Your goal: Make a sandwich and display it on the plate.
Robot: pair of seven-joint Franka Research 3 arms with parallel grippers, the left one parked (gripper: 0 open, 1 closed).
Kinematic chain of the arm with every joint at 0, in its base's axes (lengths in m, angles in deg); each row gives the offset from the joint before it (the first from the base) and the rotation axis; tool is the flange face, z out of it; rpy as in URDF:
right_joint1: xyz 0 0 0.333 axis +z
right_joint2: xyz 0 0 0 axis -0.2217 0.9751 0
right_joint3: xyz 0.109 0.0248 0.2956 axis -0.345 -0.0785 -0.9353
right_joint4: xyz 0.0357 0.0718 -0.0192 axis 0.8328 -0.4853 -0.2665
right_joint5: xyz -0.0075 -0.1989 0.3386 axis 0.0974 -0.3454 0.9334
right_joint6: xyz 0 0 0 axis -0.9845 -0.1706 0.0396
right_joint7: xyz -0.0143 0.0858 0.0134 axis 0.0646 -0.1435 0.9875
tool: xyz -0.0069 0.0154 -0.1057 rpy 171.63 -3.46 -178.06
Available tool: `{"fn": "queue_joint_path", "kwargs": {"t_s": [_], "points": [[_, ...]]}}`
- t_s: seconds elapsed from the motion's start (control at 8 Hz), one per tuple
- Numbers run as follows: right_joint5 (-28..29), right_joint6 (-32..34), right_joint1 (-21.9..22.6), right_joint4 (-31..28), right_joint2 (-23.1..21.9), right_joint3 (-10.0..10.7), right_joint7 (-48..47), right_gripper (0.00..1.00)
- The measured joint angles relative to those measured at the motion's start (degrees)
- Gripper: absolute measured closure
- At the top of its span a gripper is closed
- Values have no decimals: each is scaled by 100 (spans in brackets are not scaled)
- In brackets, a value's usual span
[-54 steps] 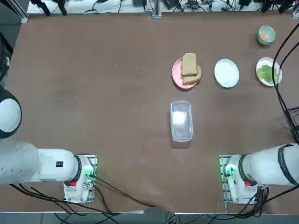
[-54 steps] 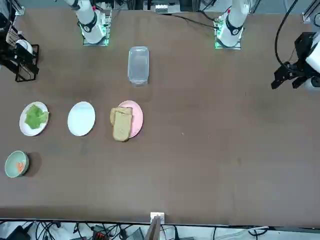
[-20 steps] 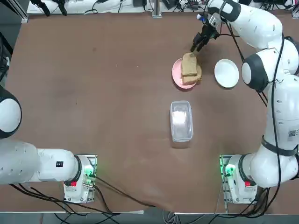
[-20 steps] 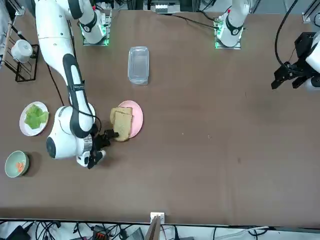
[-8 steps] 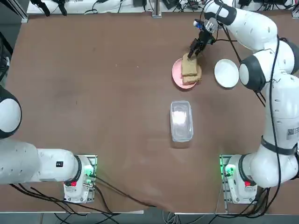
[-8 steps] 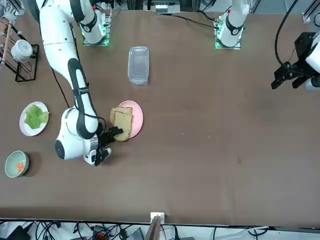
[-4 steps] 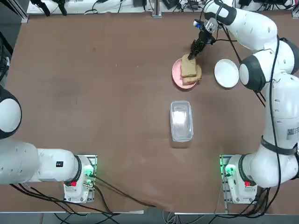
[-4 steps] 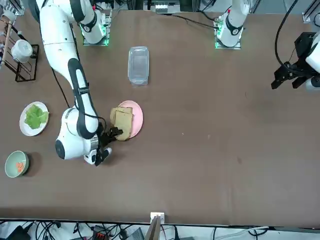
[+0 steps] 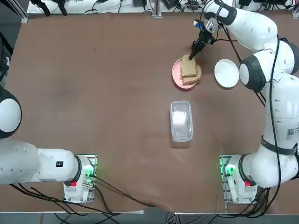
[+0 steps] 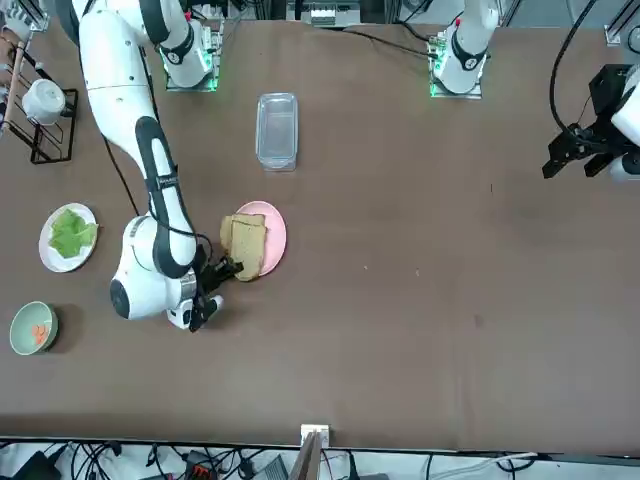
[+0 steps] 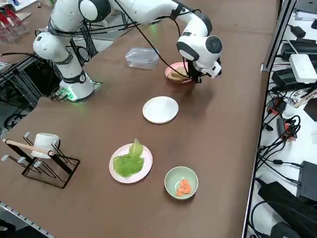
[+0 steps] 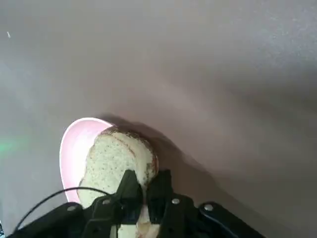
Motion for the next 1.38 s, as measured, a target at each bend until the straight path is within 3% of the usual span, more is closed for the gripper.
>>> {"fn": "queue_joint_path", "kwargs": {"t_s": [0.5, 1.0, 1.12, 1.38], "points": [[46, 4, -31, 115, -75, 7, -297, 92], [53, 118, -65, 209, -670, 46, -1320, 92], [41, 200, -111, 212, -830, 91, -1599, 92], [27, 550, -175, 209, -1102, 415, -1897, 92]]}}
